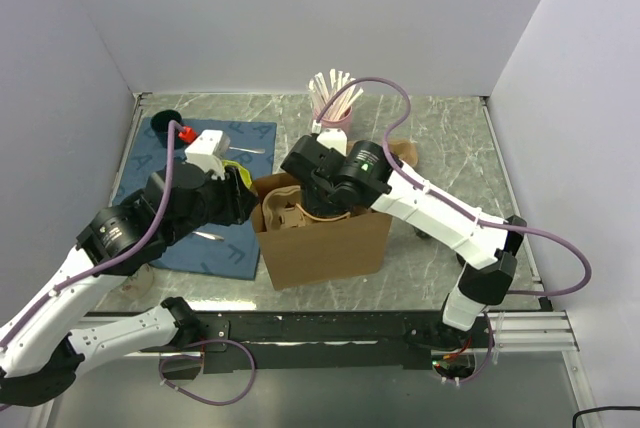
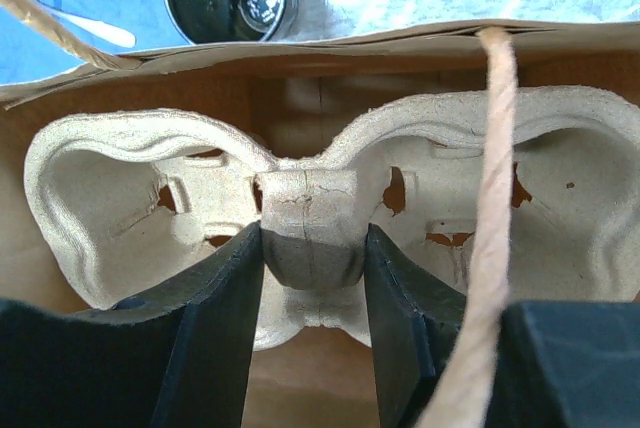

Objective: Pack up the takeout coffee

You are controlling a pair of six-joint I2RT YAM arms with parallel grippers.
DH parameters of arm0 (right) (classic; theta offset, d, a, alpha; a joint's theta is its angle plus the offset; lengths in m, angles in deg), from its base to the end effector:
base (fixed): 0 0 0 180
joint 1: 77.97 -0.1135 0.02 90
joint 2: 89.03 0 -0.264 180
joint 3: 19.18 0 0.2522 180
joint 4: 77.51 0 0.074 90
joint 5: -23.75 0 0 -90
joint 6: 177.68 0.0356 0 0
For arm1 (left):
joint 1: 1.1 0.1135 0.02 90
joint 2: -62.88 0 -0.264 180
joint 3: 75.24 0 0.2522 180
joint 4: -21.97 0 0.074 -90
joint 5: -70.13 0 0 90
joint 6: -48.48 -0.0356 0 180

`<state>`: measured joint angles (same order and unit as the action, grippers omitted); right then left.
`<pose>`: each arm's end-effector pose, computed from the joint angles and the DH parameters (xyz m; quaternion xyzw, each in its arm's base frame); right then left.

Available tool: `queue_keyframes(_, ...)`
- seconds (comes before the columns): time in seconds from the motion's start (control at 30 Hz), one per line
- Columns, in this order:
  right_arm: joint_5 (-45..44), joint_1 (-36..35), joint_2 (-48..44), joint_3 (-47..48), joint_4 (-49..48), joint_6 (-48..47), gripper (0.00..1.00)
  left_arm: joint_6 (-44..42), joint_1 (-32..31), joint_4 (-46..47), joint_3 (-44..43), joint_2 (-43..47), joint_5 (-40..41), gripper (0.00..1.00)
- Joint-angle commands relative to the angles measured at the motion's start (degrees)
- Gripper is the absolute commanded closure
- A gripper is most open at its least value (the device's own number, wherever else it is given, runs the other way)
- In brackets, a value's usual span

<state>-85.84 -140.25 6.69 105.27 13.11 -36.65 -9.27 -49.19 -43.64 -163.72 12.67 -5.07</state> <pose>0.1585 0.2761 0.4026 -0.0526 0.9554 0.1092 0.2694 0.1039 -0.1021 0.4228 0.0504 0.8482 -0.2485 0.4650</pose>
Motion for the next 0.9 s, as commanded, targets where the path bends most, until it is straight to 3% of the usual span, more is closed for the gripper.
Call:
queue_keyframes(0.0,-2.6,-0.2,0.0,1.9,3.3,0.3,0.52,1.3,-0.1,3.0,1.3,1.3,-2.2,0.57)
queue_keyframes(0.23,-2.5,-0.3,0.0,-3.0,1.5,1.5,0.50,1.9,-0.1,2.3,2.7,1.9,-2.8,0.63)
queue_keyframes(0.87,-3.6,-0.3,0.0,-11.4,-1.9,4.9,0.33,4.8,-0.1,0.1,1.9,3.2,-3.6,0.59)
